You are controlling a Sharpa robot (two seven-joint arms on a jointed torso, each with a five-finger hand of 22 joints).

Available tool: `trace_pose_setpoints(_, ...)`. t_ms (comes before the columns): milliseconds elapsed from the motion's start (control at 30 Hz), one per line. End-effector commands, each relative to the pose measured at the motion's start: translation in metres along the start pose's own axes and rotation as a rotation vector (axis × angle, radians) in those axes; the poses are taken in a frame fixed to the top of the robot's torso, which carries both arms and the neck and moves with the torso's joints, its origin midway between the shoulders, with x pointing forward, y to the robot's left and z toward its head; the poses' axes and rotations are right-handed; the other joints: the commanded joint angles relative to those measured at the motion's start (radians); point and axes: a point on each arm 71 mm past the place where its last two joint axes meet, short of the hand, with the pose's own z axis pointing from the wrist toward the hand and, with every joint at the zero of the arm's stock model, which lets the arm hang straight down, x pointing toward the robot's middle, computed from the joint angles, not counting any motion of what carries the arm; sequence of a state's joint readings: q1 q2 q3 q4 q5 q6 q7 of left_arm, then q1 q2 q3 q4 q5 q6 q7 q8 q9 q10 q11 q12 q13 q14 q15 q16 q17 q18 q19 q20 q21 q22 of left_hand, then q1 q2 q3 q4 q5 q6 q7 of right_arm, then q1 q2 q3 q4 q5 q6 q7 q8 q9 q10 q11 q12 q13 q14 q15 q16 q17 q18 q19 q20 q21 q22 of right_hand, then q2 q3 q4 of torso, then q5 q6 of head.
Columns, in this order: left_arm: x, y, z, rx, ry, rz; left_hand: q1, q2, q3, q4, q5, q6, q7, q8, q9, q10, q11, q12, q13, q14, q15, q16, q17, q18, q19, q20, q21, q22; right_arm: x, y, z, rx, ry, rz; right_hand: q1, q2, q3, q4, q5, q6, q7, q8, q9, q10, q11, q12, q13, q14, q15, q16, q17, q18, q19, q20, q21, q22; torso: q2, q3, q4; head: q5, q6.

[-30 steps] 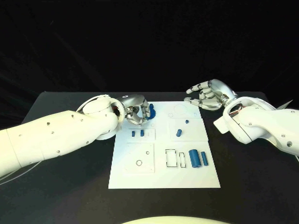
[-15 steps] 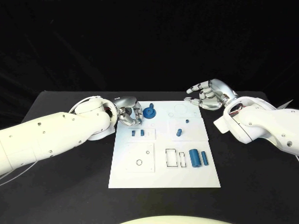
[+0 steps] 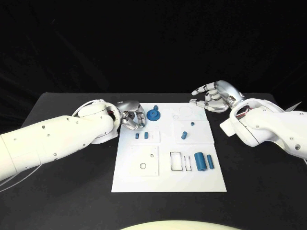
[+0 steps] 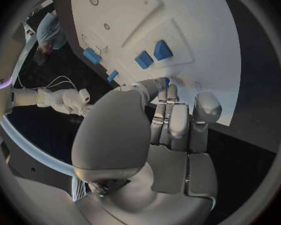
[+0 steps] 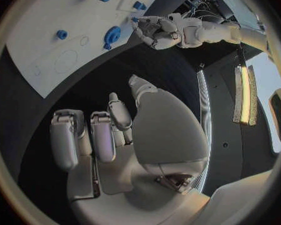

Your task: Assemble the parts on the task board

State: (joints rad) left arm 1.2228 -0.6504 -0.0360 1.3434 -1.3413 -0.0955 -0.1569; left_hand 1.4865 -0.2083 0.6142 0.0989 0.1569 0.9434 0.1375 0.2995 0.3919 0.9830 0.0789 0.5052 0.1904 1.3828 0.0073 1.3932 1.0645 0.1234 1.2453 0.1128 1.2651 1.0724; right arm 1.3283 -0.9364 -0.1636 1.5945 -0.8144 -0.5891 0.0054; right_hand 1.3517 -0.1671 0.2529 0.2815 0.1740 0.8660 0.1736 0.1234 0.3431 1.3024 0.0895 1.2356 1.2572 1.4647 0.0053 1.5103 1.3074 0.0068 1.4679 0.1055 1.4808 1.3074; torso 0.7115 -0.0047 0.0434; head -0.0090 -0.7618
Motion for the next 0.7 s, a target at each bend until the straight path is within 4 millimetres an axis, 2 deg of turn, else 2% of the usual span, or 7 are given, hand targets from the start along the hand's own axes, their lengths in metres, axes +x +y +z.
trace_pose_setpoints(33, 0.0020, -0.0026, 0.0012, 0.017, 0.015, -0.001, -0.010, 0.000, 0.000, -0.003, 0.000, 0.002, 0.008, -0.004, -0.001, 0.005, 0.003, -0.006, 0.000, -0.001, 0.004, 0.003, -0.001, -0.012, 0.005, 0.004, 0.004, 0.000, 0.0014, 0.0012, 0.0000, -0.015, 0.014, -0.003, -0.004, 0.004, 0.005, -0.001, 0.007, -0.005, -0.001, 0.005, -0.002, 0.002, -0.005, 0.003, 0.001, 0.078, 0.001, -0.002, 0.152, 0.017, 0.061, 0.003, 0.000, 0.197, 0.000, 0.0003, -0.0003, 0.000, -0.001)
trace_pose_setpoints(700, 0.0050, -0.0047, 0.0041, 0.021, 0.033, 0.004, -0.012, 0.001, 0.002, -0.006, -0.001, 0.007, 0.008, -0.004, 0.000, 0.010, 0.002, -0.008, 0.000, -0.002, 0.004, 0.003, -0.002, -0.011, 0.003, 0.005, 0.004, 0.000, 0.0014, 0.0011, 0.0001, -0.015, 0.014, -0.003, -0.004, 0.004, 0.005, -0.001, 0.007, -0.005, -0.001, 0.005, -0.002, 0.002, -0.005, 0.003, 0.001, 0.078, 0.001, -0.002, 0.152, 0.017, 0.061, 0.003, 0.000, 0.197, 0.000, 0.0006, -0.0002, -0.003, -0.001)
